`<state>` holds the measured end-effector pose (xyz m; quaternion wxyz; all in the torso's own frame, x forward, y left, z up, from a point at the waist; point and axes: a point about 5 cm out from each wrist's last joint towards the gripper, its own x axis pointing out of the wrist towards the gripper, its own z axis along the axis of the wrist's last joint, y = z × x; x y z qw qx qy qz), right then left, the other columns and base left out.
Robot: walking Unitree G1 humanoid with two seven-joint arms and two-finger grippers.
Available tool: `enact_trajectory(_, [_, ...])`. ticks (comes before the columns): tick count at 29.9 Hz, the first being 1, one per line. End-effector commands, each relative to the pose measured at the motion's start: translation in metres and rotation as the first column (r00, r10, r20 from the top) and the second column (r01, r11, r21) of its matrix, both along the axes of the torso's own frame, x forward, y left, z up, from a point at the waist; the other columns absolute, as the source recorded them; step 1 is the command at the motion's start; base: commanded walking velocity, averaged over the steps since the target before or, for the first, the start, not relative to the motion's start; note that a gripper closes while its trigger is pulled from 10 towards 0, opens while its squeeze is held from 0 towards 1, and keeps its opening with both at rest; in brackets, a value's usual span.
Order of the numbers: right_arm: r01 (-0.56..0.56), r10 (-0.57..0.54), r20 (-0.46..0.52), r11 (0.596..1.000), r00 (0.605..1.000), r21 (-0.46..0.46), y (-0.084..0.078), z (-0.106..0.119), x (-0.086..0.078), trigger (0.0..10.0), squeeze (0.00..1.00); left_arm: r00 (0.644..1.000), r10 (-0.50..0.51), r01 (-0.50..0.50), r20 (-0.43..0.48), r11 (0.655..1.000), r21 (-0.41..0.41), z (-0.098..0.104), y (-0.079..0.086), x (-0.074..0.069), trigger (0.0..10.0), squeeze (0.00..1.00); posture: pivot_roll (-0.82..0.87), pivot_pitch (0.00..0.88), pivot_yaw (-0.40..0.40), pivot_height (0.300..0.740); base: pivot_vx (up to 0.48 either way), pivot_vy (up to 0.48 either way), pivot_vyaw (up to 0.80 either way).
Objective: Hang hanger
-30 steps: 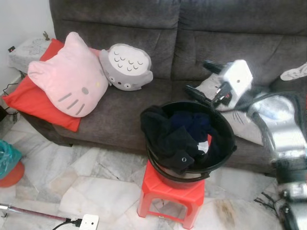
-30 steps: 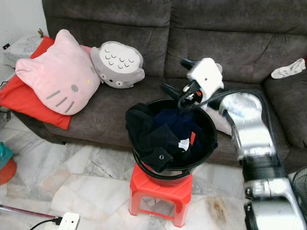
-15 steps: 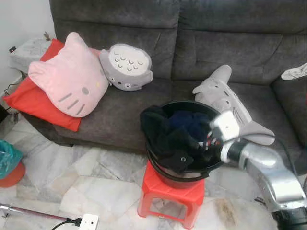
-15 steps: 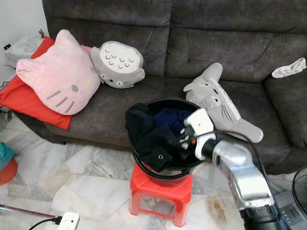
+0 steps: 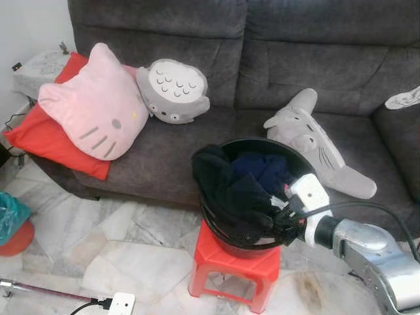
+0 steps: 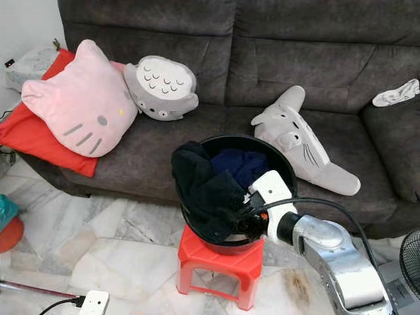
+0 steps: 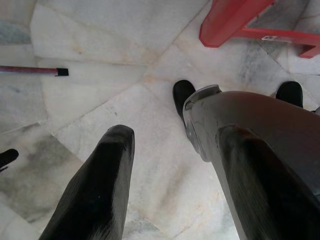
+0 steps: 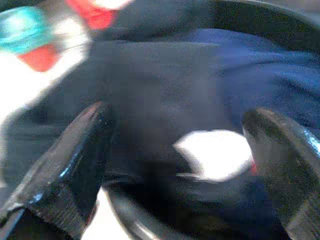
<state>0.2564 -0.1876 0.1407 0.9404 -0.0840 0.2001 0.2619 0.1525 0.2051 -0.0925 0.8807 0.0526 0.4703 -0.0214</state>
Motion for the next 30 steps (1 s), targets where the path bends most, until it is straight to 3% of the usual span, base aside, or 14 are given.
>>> enact_trajectory(1, [0.112,-0.112,0.011,0.993,0.994,-0.021,-0.014,0.002,0.005,10.0,0.0,0.999,-0.01,0.01,-0.037,1.0,0.009,-0.003,0.001,-0.008,10.0,0.0,-0.12,0.081,0.023,0.74,0.0,0.0,0.0])
enact_trajectory(7, [0.206,-0.207,0.058,0.978,0.977,0.019,-0.02,0.008,0.008,10.0,0.0,0.999,-0.007,0.008,-0.037,1.0,0.009,-0.003,0.002,-0.008,10.0,0.0,-0.12,0.08,0.024,0.74,0.0,0.0,0.0])
enact_trajectory(12, [0.176,-0.177,0.028,0.984,0.984,0.018,-0.016,0.005,0.004,10.0,0.0,0.999,-0.011,0.011,-0.038,1.0,0.009,-0.003,0.002,-0.009,10.0,0.0,-0.12,0.078,0.025,0.74,0.0,0.0,0.0])
enact_trajectory(16, [0.07,-0.07,-0.022,0.998,0.997,-0.01,-0.004,-0.006,-0.006,10.0,0.0,0.999,-0.015,0.016,-0.039,1.0,0.011,-0.003,0.002,-0.009,10.0,0.0,-0.12,0.071,0.022,0.74,0.0,0.0,0.0])
enact_trajectory(30, [0.11,-0.112,-0.058,0.993,0.992,-0.045,-0.009,-0.023,0.002,10.0,0.0,0.999,-0.019,0.019,-0.041,1.0,0.013,-0.004,0.001,-0.01,10.0,0.0,-0.12,0.056,0.019,0.74,0.0,0.0,0.0])
